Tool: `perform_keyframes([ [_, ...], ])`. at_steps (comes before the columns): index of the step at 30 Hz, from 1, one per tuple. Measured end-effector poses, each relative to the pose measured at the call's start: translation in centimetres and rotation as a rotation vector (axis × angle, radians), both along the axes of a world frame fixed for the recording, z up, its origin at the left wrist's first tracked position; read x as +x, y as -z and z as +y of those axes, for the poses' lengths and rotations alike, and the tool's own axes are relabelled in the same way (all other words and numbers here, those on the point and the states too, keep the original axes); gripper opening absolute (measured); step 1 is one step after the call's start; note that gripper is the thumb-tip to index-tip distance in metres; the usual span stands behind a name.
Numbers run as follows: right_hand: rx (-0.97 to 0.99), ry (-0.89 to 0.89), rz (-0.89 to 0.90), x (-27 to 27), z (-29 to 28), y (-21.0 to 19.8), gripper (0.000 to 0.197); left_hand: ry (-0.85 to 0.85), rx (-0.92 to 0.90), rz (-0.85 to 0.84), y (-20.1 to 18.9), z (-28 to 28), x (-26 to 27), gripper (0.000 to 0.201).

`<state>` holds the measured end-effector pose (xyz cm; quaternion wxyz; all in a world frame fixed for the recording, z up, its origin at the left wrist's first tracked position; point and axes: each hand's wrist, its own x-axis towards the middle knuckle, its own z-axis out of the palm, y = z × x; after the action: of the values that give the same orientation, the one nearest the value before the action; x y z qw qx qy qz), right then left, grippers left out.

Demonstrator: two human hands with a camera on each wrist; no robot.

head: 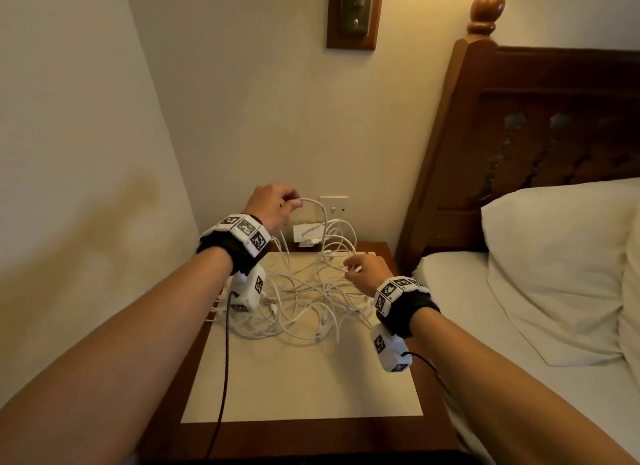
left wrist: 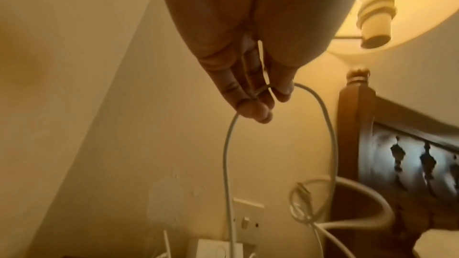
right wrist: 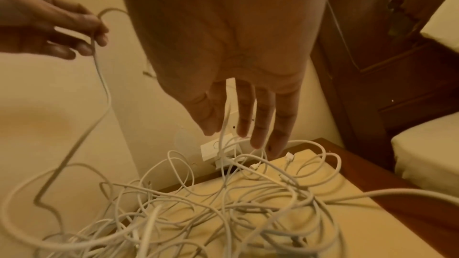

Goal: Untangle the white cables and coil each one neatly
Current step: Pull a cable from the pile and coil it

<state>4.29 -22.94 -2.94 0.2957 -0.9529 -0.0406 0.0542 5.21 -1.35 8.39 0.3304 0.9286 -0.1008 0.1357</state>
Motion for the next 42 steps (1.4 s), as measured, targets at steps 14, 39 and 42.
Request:
perform_keyframes([
  [14,0.246,-0.184,-0.171,-1.4,3.0,-7.0,0.053,0.076,-0.197,0.06,-4.4,1.1,-3.5,0.009],
  [39,0.691,-0.058,-0.343,-0.2,1.6,-16.9,0.022,0.051,0.212,0.419,2.5,3.3,-5.0,0.062],
  [42,0.517,-0.172,-0.393,-0.9,2.0,-17.6,0.019,0.026,-0.132,0.105,-0.9,0.6,-5.2,0.068],
])
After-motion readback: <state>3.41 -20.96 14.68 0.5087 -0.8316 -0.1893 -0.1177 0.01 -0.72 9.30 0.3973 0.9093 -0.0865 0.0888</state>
